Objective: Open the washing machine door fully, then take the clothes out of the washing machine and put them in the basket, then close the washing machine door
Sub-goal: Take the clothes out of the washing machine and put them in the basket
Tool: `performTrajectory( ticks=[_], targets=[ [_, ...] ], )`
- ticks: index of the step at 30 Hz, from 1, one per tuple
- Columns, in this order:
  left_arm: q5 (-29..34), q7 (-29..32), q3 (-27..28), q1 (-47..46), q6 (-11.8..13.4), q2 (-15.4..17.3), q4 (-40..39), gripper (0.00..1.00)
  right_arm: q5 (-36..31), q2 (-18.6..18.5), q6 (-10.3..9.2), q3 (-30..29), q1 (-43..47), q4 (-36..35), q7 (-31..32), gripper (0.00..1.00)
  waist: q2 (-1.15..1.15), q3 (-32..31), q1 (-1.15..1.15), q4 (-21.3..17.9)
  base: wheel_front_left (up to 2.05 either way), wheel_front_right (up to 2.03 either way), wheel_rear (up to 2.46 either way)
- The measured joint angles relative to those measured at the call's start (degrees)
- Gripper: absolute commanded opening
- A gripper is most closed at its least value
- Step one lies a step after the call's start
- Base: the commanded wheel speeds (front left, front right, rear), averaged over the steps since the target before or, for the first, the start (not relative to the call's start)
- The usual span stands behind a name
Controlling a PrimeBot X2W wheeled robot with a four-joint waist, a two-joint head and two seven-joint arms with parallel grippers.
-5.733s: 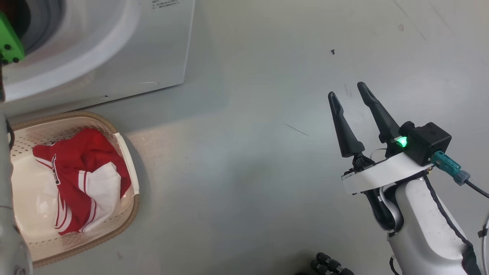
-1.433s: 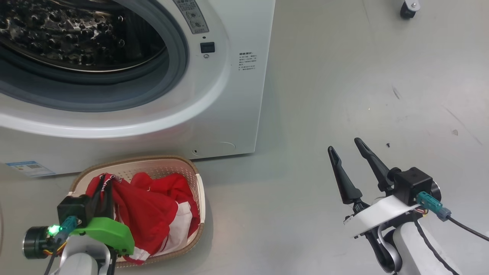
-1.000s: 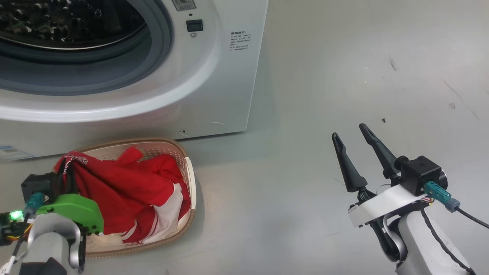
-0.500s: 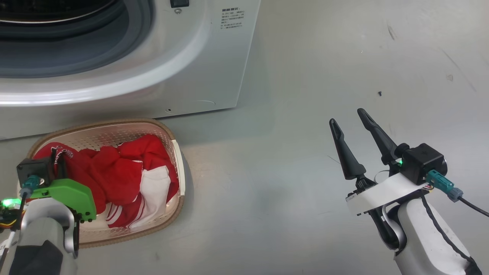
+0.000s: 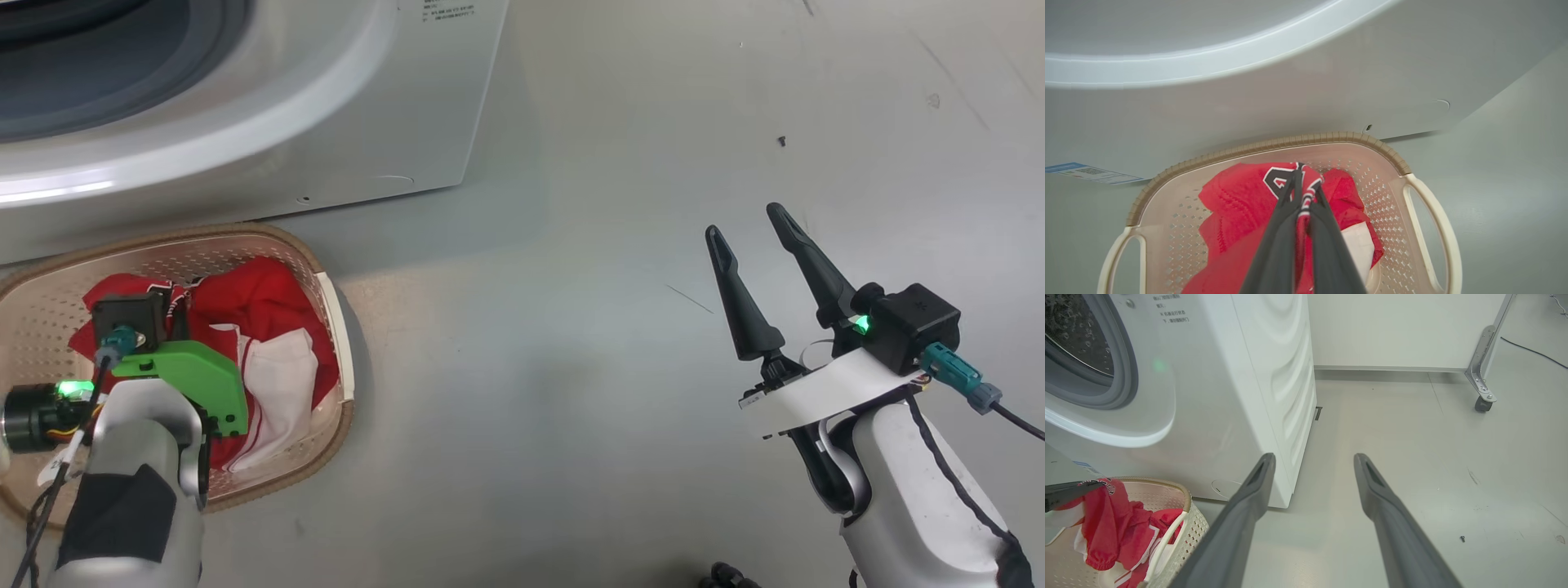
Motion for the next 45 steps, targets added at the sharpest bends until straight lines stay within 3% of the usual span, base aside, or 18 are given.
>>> performTrajectory(
  ticks=[19,20,21,22,45],
  targets=[
    [-0.4,-2.1,0.8,-4.1,0.0,0.2,9.1,0.0,0.6,1.0,0.0,-1.4,-1.5,-0.4,0.0,1.0,0.0,5.0,0.0,-3.5,0.0,0.0,0.0],
    [-0.6,-2.1,0.8,-4.4,0.0,0.1,9.4,0.1,0.6,1.0,0.0,-1.3,-1.7,-0.4,0.0,1.0,0.0,5.0,0.0,-3.4,0.0,0.0,0.0],
    [-0.8,-2.4,0.8,-4.6,0.0,-0.1,9.8,0.47,0.6,1.0,0.0,-1.3,-1.9,-0.4,0.0,1.0,0.0,5.0,0.0,-3.3,0.0,0.0,0.0],
    [-0.9,-2.8,0.8,-4.8,0.0,-0.3,10.1,1.0,0.6,1.0,0.0,-1.3,-2.0,-0.4,0.0,1.0,0.0,5.0,0.0,-3.2,0.0,0.0,0.0],
    [-2.1,-9.8,0.4,-5.5,-2.5,-2.0,15.6,1.0,0.1,1.0,0.0,-2.0,-2.1,1.2,0.0,1.0,0.0,-1.8,0.0,-0.3,0.0,0.0,0.0]
  ],
)
